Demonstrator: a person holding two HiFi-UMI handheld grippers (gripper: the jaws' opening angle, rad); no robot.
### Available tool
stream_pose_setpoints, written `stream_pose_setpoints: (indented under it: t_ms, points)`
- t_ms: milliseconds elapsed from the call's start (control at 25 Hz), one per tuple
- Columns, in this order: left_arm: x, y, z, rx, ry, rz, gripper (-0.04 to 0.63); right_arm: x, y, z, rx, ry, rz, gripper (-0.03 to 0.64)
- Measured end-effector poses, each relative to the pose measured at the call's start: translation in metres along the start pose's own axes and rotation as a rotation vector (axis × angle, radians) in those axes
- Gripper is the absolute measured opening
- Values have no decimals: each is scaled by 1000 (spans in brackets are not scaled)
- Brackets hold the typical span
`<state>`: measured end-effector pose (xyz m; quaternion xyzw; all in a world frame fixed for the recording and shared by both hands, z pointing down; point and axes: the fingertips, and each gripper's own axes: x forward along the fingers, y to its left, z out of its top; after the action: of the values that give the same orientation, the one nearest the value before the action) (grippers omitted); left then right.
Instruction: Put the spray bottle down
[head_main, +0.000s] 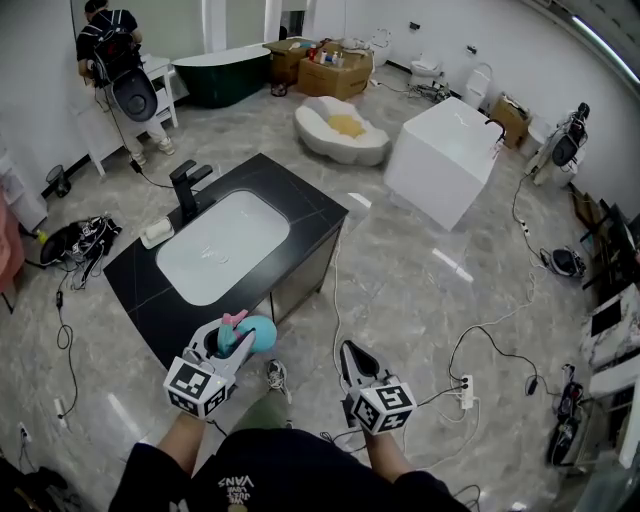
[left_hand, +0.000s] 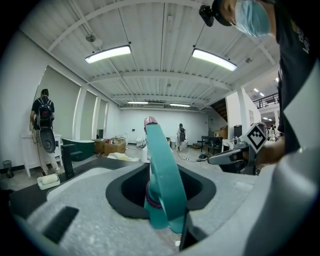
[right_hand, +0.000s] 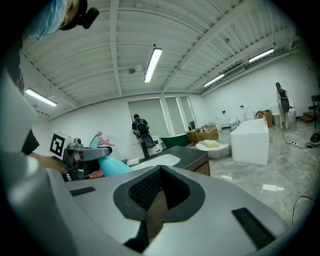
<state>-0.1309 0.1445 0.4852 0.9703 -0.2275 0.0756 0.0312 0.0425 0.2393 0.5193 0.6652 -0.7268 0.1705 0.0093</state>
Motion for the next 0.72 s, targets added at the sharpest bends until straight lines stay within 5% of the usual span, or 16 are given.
stream_pose_setpoints:
  t_ms: [720]
  points:
    - [149, 144, 27, -44, -32, -22, 141, 179, -74, 82, -57, 6, -16, 3]
